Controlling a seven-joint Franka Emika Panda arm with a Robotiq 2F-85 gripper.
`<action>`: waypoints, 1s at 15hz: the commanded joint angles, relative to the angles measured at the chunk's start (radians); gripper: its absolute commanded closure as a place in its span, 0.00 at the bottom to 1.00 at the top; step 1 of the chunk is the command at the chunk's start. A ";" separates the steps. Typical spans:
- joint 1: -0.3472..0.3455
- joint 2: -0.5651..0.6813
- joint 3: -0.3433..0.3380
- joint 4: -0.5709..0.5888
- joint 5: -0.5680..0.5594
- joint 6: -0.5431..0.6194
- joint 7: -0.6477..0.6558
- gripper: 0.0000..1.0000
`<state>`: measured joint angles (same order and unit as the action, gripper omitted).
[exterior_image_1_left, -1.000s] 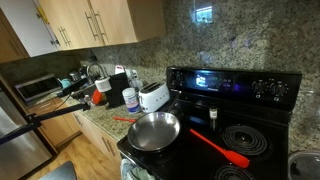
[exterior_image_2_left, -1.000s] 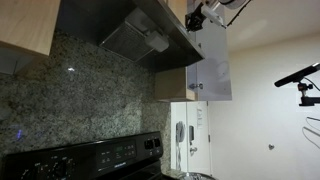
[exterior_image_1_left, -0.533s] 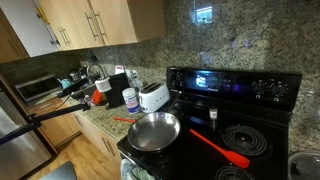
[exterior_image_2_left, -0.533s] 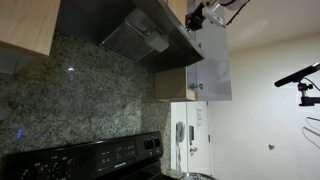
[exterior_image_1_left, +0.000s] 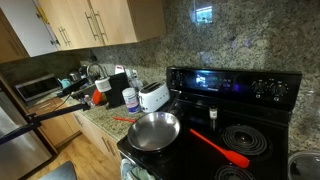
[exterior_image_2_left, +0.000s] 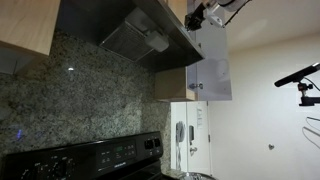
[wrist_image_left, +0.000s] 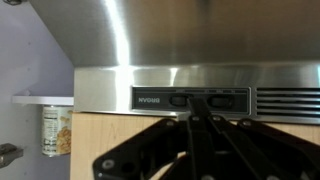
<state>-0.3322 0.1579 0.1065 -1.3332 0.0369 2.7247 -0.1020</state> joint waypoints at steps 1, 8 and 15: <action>0.000 0.000 0.001 0.000 0.000 0.000 -0.001 0.99; 0.010 0.001 0.006 0.004 -0.011 0.001 -0.001 1.00; 0.036 0.003 0.019 0.015 -0.023 0.002 -0.011 1.00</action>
<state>-0.3036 0.1596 0.1203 -1.3317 0.0229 2.7260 -0.1032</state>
